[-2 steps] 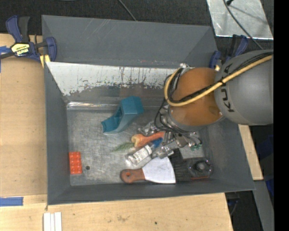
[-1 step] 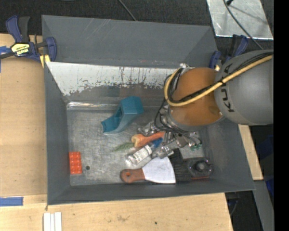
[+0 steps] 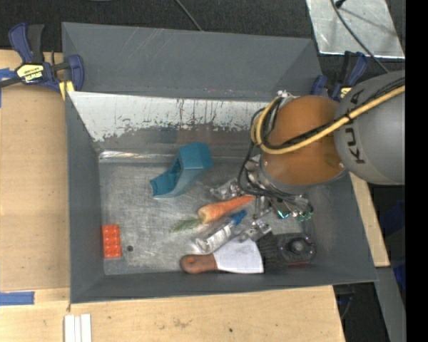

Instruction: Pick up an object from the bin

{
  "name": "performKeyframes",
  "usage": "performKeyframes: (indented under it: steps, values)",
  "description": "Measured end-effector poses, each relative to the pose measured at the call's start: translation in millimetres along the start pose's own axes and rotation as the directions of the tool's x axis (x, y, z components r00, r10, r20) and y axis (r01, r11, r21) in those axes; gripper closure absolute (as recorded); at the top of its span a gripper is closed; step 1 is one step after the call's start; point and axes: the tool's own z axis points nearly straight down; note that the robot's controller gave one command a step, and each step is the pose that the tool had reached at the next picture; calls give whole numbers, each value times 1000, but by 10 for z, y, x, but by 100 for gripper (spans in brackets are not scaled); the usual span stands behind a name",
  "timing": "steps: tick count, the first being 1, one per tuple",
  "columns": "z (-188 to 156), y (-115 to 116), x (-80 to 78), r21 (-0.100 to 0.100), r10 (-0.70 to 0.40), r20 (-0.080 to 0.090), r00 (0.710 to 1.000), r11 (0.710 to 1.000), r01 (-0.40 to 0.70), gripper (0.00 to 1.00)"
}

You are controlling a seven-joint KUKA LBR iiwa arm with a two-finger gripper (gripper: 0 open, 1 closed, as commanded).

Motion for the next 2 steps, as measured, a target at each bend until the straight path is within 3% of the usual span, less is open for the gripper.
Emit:
performKeyframes:
  steps: [1,2]
  values:
    - [-541,-103,102,0,-74,-3,997,997,74,0]
    - [279,-336,-347,3,16,1,1000,1000,-16,100]
